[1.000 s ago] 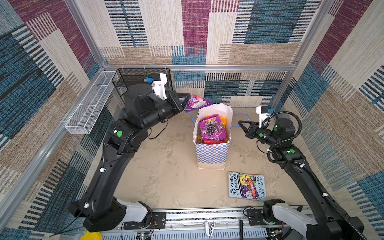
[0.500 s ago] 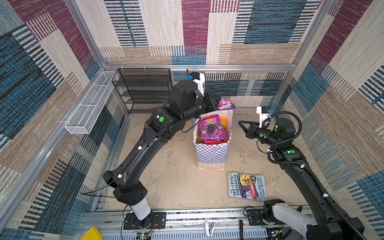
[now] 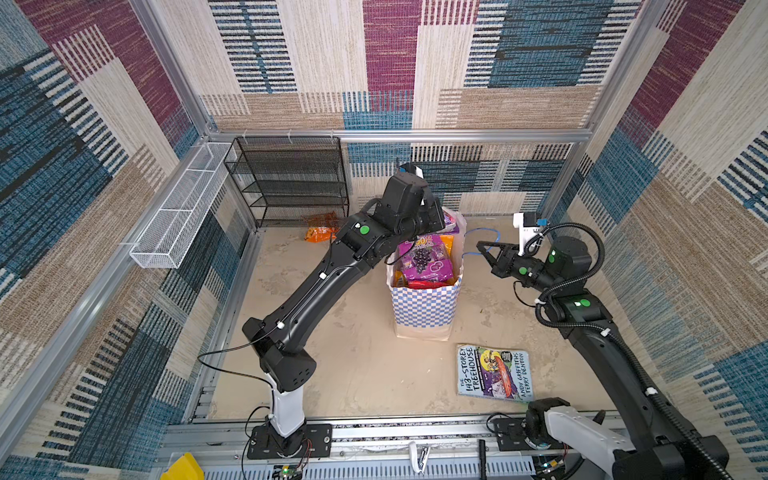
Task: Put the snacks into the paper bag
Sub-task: 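Lower the Fox's bag into the checkered bag and open left gripper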
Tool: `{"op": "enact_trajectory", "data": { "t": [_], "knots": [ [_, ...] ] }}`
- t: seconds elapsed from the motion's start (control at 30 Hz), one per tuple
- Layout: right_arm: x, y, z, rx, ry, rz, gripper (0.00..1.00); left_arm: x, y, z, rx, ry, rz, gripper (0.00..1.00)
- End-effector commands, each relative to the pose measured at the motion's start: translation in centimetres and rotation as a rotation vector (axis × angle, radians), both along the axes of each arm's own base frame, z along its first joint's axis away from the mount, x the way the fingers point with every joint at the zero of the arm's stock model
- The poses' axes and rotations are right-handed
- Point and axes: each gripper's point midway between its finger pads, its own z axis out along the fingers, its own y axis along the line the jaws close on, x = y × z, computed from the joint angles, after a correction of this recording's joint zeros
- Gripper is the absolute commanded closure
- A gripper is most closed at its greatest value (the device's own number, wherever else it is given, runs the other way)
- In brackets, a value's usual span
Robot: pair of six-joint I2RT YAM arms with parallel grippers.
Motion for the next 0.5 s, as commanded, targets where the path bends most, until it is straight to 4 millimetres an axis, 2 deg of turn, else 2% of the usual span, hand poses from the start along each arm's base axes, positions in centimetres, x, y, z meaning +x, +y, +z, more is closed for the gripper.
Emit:
{"op": "enact_trajectory", "data": {
  "t": [0.0, 0.27, 0.4, 0.43, 0.47],
  "knots": [
    [0.1, -0.1, 0.7, -0.002, -0.036, -0.009, 1.0, 1.6, 0.1, -0.7, 0.028, -0.027, 0.026, 1.0],
    [0.2, -0.2, 0.7, -0.003, -0.036, -0.011, 1.0, 4.8, -0.1, -4.1, 0.039, 0.033, 0.067, 1.0],
    [0.2, -0.2, 0.7, -0.005, -0.037, -0.012, 1.0, 4.0, -1.9, -6.6, 0.014, 0.112, -0.008, 1.0],
    [0.2, -0.2, 0.7, -0.005, -0.036, -0.013, 1.0, 3.5, -2.2, -6.7, 0.011, 0.109, -0.019, 0.98],
    [0.2, -0.2, 0.7, -0.004, -0.035, -0.013, 1.0, 2.8, -2.6, -6.7, 0.006, 0.099, -0.031, 0.91]
  ]
}}
